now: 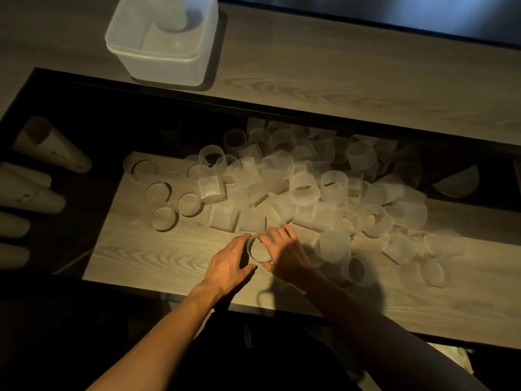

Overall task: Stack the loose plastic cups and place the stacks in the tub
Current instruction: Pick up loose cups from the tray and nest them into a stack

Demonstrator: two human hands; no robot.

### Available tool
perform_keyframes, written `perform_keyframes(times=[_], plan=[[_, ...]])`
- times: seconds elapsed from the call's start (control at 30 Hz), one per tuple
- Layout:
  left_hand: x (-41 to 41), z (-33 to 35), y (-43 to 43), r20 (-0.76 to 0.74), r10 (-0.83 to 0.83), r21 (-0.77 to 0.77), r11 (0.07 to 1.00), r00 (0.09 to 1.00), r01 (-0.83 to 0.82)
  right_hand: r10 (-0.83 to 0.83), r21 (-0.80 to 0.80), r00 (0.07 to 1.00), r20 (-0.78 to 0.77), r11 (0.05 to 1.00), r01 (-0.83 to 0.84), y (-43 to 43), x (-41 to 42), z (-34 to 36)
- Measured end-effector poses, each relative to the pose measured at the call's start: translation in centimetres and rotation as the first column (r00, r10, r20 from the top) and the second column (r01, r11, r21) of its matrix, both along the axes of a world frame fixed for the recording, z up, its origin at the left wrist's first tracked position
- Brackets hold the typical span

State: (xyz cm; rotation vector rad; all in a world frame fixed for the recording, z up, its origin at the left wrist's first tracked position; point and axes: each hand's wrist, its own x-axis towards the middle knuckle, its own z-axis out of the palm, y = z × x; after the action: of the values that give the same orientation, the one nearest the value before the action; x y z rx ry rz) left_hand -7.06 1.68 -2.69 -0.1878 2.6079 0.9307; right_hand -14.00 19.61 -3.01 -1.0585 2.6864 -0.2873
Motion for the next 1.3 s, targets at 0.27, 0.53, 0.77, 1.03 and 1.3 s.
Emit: perform_keyframes(times=[0.27,0.53,0.77,1.03,1.3], plan=[[1.2,0.1,-2.9,-0.027,-0.005,0.045,0.999,1.0,0.006,0.038,-0.03,0.999,0.02,0.999,-0.037,-2.8,0.7,0.4],[1.3,0.8,-5.3,-0.083,-0.017,0.052,0.998,0.996,0.021,0.032,-0.1,0.994,0.108,0.995,-0.022,-5.0,1.1,1.3],[1.7,2.2,-9.5,-0.135,0.052,0.101,0.994,0.99,-0.039,0.127,-0.125,0.987,0.098,0.986,-0.114,-8.9,0.2,2.1],[1.7,4.0,-15.6,-0.187,0.193,0.096,0.979,0.963,-0.178,0.169,-0.248,0.976,0.138,0.96,-0.131,-15.7,-1.6,4.2],[1.5,4.8,-22.3,-0.219,0.363,0.07,0.932,0.906,-0.357,0.181,-0.284,0.968,0.171,0.95,-0.128,-23.6,-3.4,5.2]])
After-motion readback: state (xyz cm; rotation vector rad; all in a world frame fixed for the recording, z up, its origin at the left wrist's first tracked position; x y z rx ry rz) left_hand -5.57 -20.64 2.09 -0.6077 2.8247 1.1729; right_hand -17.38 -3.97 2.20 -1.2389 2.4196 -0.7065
